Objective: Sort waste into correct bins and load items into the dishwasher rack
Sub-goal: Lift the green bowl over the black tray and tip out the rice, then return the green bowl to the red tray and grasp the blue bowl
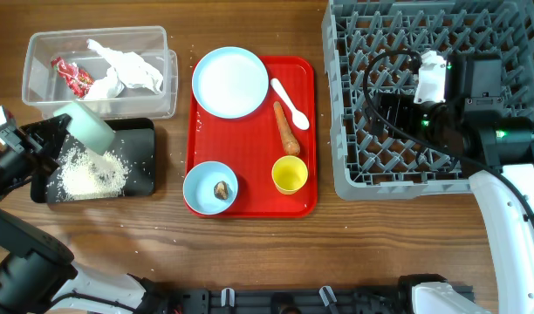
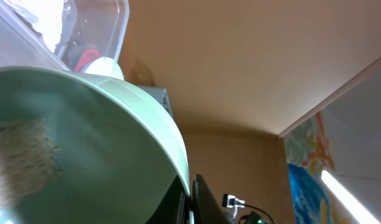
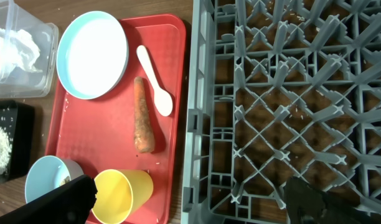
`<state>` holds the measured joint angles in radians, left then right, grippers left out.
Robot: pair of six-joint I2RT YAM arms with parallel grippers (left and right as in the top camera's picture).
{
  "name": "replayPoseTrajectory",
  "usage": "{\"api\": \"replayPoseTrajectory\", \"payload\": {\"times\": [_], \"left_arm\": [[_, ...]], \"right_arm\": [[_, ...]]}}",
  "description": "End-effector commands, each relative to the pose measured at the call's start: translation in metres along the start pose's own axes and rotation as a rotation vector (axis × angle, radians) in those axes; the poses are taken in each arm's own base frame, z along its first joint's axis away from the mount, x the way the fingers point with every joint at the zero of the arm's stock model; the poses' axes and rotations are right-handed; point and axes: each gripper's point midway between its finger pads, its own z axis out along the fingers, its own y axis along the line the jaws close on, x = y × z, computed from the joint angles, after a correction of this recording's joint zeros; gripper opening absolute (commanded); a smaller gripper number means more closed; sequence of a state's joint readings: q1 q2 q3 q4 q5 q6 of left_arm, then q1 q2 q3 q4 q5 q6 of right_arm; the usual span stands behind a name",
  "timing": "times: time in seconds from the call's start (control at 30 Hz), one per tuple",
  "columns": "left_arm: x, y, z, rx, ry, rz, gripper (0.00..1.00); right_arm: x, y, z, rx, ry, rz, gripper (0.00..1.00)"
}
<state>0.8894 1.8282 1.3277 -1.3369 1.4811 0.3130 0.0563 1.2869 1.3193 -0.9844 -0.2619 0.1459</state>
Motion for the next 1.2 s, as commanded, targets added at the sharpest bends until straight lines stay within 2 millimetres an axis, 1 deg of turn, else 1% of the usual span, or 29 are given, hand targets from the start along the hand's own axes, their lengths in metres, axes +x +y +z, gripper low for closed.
{"api": "replayPoseTrajectory", "payload": {"times": [0.0,0.1,0.2,0.3,0.37,0.63,0.7,0.77,0.87,0.97,1.07,1.17], "left_arm": [[-0.003,-0.007,-0.002,0.059,-0.02,-0.003,0.04],[-0.007,-0.012,-0.004,0.093,-0.034,0.01,0.04],[-0.012,-0.011,-0.01,0.094,-0.05,-0.027,0.04],[-0.018,-0.003,-0.016,0.052,-0.066,0.002,0.04],[-0.017,-0.002,-0.02,0.05,-0.074,-0.053,0.04],[-0.017,-0.002,-0.02,0.049,-0.075,-0.052,0.04],[-0.012,-0.004,-0.02,0.051,-0.072,-0.086,0.04],[-0.011,-0.003,-0.02,0.04,-0.07,-0.045,0.04],[-0.008,0.0,-0.019,0.024,-0.062,-0.072,0.04],[-0.003,-0.004,-0.015,0.02,-0.048,-0.072,0.04],[0.011,-0.015,-0.003,0.001,-0.005,0.004,0.04],[0.023,-0.032,0.01,-0.003,0.039,0.084,0.04]], "right_arm": [[-0.003,0.002,-0.002,-0.01,-0.004,0.011,0.99],[-0.003,0.002,-0.002,-0.01,-0.004,0.011,0.99],[-0.003,0.002,-0.002,-0.01,-0.004,0.011,0.99],[-0.003,0.002,-0.002,-0.01,-0.004,0.013,0.99],[-0.003,0.002,-0.002,-0.01,-0.004,0.013,0.99],[-0.004,0.002,-0.002,-0.01,-0.006,0.012,0.99],[-0.004,0.003,-0.002,-0.01,-0.007,0.011,0.99],[-0.004,0.003,-0.002,-0.01,-0.007,0.011,0.99],[-0.004,0.002,-0.002,-0.01,-0.006,0.012,0.99],[-0.004,0.003,-0.002,-0.01,-0.006,0.012,0.99],[-0.004,0.003,-0.002,-0.011,-0.007,0.012,0.99],[-0.004,0.003,-0.002,-0.011,-0.007,0.011,0.99]]}}
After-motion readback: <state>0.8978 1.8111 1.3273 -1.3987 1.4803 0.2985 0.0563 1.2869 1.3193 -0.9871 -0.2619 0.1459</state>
